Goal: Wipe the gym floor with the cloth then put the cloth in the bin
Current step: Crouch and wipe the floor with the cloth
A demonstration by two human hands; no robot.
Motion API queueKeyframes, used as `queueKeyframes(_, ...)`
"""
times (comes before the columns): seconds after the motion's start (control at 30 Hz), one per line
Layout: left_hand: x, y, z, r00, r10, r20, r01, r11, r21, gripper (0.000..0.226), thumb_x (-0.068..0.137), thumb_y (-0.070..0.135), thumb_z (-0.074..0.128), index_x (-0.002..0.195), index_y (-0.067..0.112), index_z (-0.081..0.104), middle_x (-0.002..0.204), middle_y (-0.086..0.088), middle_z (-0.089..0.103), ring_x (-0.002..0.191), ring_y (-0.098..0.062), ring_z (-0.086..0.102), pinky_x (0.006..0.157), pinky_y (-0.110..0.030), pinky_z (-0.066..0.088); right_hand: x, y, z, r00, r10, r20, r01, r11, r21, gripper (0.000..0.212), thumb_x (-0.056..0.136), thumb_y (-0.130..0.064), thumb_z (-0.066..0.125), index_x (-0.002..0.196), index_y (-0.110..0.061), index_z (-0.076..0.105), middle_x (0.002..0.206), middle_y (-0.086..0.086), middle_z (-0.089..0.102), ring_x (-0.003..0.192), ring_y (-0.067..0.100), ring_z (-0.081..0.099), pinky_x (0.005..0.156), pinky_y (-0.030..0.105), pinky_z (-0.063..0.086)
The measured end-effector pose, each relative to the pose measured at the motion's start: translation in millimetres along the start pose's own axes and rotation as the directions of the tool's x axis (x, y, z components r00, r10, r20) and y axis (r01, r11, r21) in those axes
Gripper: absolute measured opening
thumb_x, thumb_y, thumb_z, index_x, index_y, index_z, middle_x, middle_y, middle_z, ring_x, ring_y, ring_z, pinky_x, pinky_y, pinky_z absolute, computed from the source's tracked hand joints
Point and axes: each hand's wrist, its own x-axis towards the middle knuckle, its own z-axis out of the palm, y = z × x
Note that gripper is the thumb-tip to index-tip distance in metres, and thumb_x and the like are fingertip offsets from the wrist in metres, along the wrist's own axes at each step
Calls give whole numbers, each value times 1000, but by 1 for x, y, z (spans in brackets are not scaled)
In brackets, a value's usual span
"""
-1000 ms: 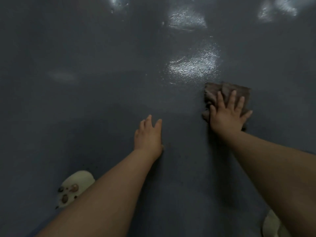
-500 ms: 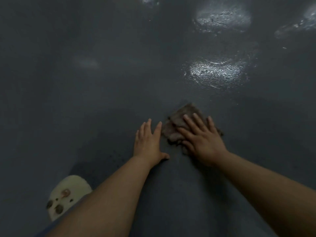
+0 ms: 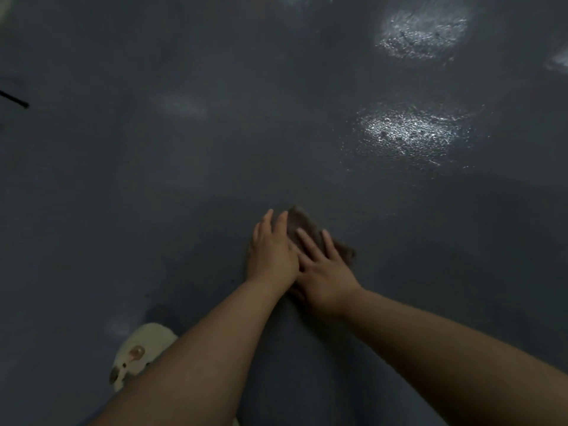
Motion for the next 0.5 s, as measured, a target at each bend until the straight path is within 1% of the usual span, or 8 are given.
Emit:
queueKeyframes(0.07, -1, -8, -1, 1000, -5, 4, 5, 1000, 21, 61, 94, 17, 44, 150, 21, 19, 158, -1, 6, 144, -22, 7, 118, -35, 14, -4, 16, 2, 991, -131, 8, 132, 986, -99, 56, 83, -52, 29, 120, -33, 65, 139, 5, 52, 132, 32, 42, 110, 61, 20)
queueKeyframes(0.1, -2, -11, -1, 1000, 8, 5, -8, 999, 50, 61, 94, 23, 45, 150, 21, 19, 158, -2, 6, 144, -22, 7, 117, -35, 13, -4, 30, 3, 987, -161, -11, 158, 978, -140, 53, 83, -53, 31, 120, -33, 65, 138, 4, 53, 129, 31, 47, 111, 57, 22)
queueKeyframes(0.17, -4, -17, -2, 1000, 18, -2, -18, 993, 120, 64, 94, 32, 47, 150, 21, 18, 159, -3, 5, 144, -21, 6, 116, -35, 11, -5, 58, -1, 996, -46, -79, 37, 993, -114, 52, 84, -52, 32, 122, -33, 63, 139, 6, 51, 129, 32, 47, 108, 52, 19)
queueKeyframes(0.23, -4, -22, -3, 999, -29, -15, 31, 990, 136, 64, 95, 35, 46, 150, 22, 16, 159, -3, 4, 145, -22, 5, 116, -36, 11, -4, 73, -10, 956, 228, -185, -235, 972, -14, 52, 89, -51, 30, 131, -34, 55, 148, 8, 39, 138, 33, 34, 110, 57, 9)
queueKeyframes(0.33, -4, -25, -6, 992, -126, -17, 127, 990, 59, 61, 98, 31, 43, 151, 21, 15, 159, -4, 4, 145, -23, 6, 116, -37, 13, 4, 59, -22, 696, 708, -119, -667, 699, 257, 51, 98, -49, 28, 148, -40, 21, 160, 4, -2, 146, 28, -7, 107, 64, -9)
queueKeyframes(0.4, -3, -29, -7, 990, -135, -33, 136, 990, 35, 61, 98, 29, 43, 151, 18, 15, 159, -6, 5, 145, -25, 7, 116, -37, 12, 19, 31, -27, 587, 809, -35, -754, 563, 339, 55, 99, -46, 27, 150, -40, 8, 159, 2, -15, 144, 27, -18, 107, 66, -9)
queueKeyframes(0.43, -1, -32, -8, 991, -126, -52, 128, 991, 38, 61, 98, 28, 44, 151, 17, 16, 158, -8, 7, 145, -25, 9, 116, -36, 11, 26, 15, -28, 594, 805, -14, -747, 558, 361, 57, 99, -46, 27, 150, -38, 5, 158, 3, -18, 144, 28, -20, 107, 65, -8)
queueKeyframes(0.5, 1, -38, -9, 990, -116, -76, 120, 991, 55, 61, 97, 27, 44, 151, 16, 17, 158, -10, 9, 144, -26, 10, 116, -34, 9, 32, -16, -22, 691, 723, 21, -680, 640, 358, 60, 99, -45, 27, 150, -36, -1, 157, 5, -21, 143, 30, -22, 109, 62, -9)
